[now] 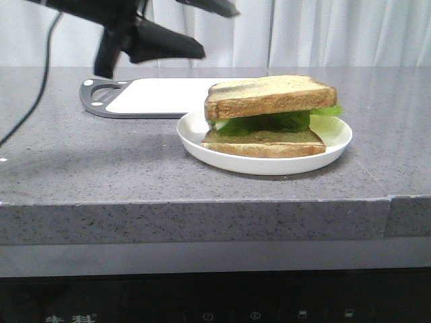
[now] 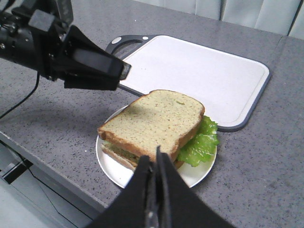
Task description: Left arm grabs bread, right arm adds lettuce
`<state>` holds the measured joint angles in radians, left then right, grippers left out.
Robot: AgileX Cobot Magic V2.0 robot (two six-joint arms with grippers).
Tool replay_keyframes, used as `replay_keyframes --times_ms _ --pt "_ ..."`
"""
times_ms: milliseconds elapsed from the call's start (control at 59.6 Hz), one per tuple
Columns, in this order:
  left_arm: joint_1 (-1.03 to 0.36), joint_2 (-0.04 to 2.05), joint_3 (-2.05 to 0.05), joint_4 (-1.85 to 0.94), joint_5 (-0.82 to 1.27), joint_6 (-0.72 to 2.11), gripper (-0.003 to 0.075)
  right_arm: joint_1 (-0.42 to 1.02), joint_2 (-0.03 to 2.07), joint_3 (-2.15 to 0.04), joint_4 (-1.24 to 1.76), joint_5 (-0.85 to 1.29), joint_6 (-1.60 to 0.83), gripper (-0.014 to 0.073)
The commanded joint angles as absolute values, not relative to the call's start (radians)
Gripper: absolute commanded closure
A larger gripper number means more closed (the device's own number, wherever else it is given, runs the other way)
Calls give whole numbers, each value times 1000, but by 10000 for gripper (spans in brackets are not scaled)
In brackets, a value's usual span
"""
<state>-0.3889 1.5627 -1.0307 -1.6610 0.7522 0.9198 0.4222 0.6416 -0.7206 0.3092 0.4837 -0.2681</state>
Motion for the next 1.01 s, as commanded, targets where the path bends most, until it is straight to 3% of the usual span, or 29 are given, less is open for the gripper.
replay_keyframes --times_ms 0,84,185,319,503,688,990 --pt "-346 1486 -1064 -1624 781 896 399 423 638 -747 318 415 -265 652" --pt "-303 1453 -1064 -1551 779 884 517 423 638 -747 318 412 -265 652" --pt "-269 1401 -1064 -1456 779 901 741 423 638 -747 318 405 -265 652" --pt "-262 1312 -1064 -1314 707 905 741 408 638 -747 318 413 -262 652" --pt "-262 1134 -1003 -1019 441 777 741 298 630 -747 318 384 -218 654" --pt "-262 911 -815 -849 262 730 741 260 534 -666 318 314 -219 654" --pt "-225 520 -462 -809 112 730 741 261 241 -439 318 248 -246 654"
